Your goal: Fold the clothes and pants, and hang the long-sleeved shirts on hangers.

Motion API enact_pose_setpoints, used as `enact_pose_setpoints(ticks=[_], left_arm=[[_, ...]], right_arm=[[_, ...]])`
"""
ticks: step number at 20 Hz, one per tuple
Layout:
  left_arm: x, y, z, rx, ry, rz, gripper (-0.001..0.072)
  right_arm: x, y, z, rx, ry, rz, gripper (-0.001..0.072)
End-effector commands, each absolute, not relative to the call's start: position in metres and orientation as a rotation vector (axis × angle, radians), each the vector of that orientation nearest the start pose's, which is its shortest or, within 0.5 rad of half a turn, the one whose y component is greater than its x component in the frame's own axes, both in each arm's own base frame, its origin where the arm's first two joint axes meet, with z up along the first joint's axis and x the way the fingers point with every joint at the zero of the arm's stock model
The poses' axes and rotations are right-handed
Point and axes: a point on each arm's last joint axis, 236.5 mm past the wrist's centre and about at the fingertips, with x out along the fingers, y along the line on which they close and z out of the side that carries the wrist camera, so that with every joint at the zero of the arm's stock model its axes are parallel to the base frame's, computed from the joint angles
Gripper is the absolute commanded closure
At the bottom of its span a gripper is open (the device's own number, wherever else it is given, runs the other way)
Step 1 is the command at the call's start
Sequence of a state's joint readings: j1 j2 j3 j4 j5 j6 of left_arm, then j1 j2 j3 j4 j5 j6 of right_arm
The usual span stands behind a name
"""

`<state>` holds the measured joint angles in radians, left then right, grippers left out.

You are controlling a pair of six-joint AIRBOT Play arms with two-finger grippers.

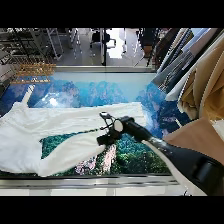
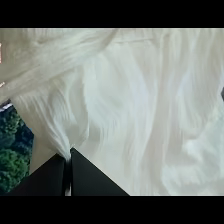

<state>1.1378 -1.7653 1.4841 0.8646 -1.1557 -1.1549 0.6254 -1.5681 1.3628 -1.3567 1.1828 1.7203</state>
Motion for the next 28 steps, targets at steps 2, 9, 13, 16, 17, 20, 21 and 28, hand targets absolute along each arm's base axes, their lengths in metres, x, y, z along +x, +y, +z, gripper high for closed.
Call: enact_pose_setpoints(ticks=[2,9,13,16,17,20,21,28], left_arm=[[0.333,0.330,-0.039,-0.867,0.985,0.277,0.0699],[0.312,0.272,-0.070,-0.862,1.289,0.266,0.0284],[0.286,0.296,-0.059,-0.929,1.245,0.341,0.0284],[0.277,0.324,-0.048,-1.049,1.098,0.401,0.0284],[0.278,0.333,-0.043,-1.095,1.035,0.421,0.0284],[0.277,0.370,-0.033,-1.155,0.860,0.512,0.0284],[0.276,0.382,-0.033,-1.166,0.822,0.557,0.0284],[0.316,0.370,-0.070,-1.267,0.802,0.500,0.0285]], right_arm=[[0.353,0.176,0.087,-0.280,1.198,0.230,0.0699],[0.389,0.100,0.051,-0.072,1.303,0.100,0.0148],[0.331,0.097,0.019,0.133,1.398,0.180,0.0152],[0.305,0.112,-0.007,0.270,1.323,0.210,0.0152],[0.301,0.117,-0.014,0.311,1.312,0.214,0.0152],[0.314,0.130,-0.022,0.414,1.259,0.217,0.0152],[0.324,0.135,-0.020,0.458,1.224,0.218,0.0152],[0.343,0.143,-0.048,0.592,1.244,0.152,0.0152]])
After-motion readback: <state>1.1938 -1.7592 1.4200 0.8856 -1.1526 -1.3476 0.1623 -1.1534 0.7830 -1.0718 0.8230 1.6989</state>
